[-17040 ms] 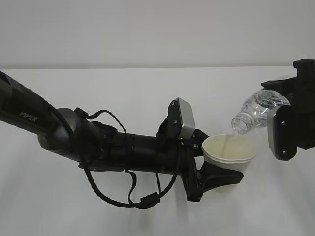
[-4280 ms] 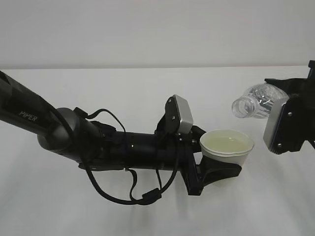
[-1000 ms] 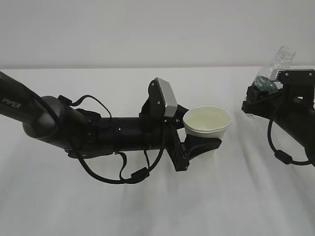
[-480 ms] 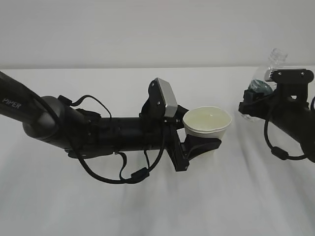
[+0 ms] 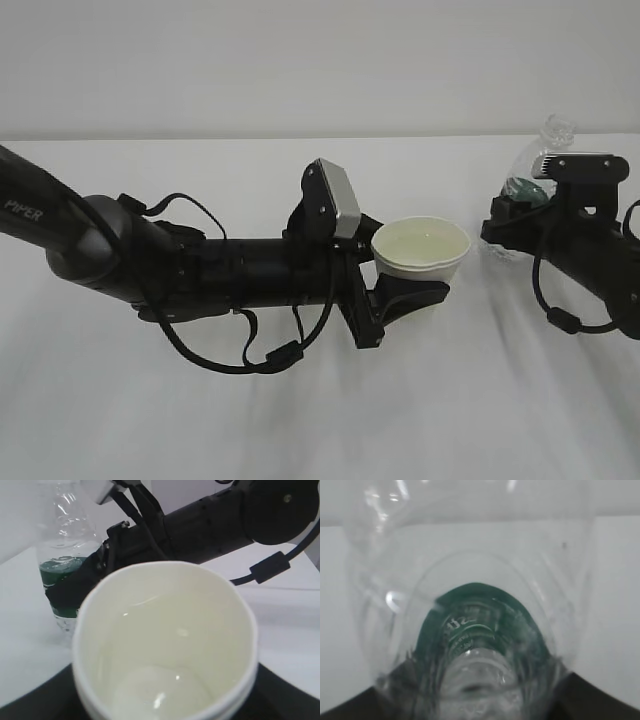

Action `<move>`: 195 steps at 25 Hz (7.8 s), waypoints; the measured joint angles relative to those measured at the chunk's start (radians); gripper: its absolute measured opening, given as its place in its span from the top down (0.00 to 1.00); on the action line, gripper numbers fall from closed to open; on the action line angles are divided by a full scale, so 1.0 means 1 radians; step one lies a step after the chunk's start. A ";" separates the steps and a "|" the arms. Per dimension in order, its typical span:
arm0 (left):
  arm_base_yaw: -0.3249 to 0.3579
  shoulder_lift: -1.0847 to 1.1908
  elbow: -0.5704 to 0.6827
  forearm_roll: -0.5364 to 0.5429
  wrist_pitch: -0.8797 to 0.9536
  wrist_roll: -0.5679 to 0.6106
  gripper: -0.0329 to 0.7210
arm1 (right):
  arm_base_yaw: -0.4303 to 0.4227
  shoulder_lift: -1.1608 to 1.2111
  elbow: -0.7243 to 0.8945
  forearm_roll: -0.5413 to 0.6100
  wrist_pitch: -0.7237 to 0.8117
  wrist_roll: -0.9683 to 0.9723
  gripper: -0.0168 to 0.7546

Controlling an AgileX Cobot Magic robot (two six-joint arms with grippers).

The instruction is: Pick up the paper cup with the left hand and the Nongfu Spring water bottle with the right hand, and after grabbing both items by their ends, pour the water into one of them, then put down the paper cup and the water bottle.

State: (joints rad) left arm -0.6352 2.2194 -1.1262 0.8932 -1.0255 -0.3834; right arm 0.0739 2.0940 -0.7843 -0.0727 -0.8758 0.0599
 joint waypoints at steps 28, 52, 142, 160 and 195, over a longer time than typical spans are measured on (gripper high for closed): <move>0.000 0.000 0.000 0.000 0.009 0.000 0.33 | 0.000 0.000 -0.004 -0.019 0.071 0.002 0.26; 0.000 0.000 0.000 0.000 0.011 0.000 0.33 | 0.000 0.000 -0.004 -0.050 0.038 0.002 0.20; 0.486 -0.101 0.317 -0.394 -0.089 0.232 0.38 | 0.000 -0.561 0.669 -0.072 -0.267 0.104 0.21; 0.486 -0.002 0.316 -0.478 -0.094 0.265 0.39 | 0.000 -0.561 0.669 -0.080 -0.267 0.105 0.21; 0.486 0.031 0.279 -0.499 -0.113 0.269 0.13 | 0.000 -0.561 0.669 -0.084 -0.267 0.108 0.21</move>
State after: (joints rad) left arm -0.1495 2.2507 -0.8476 0.3942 -1.1386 -0.1143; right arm 0.0739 1.5332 -0.1150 -0.1571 -1.1423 0.1683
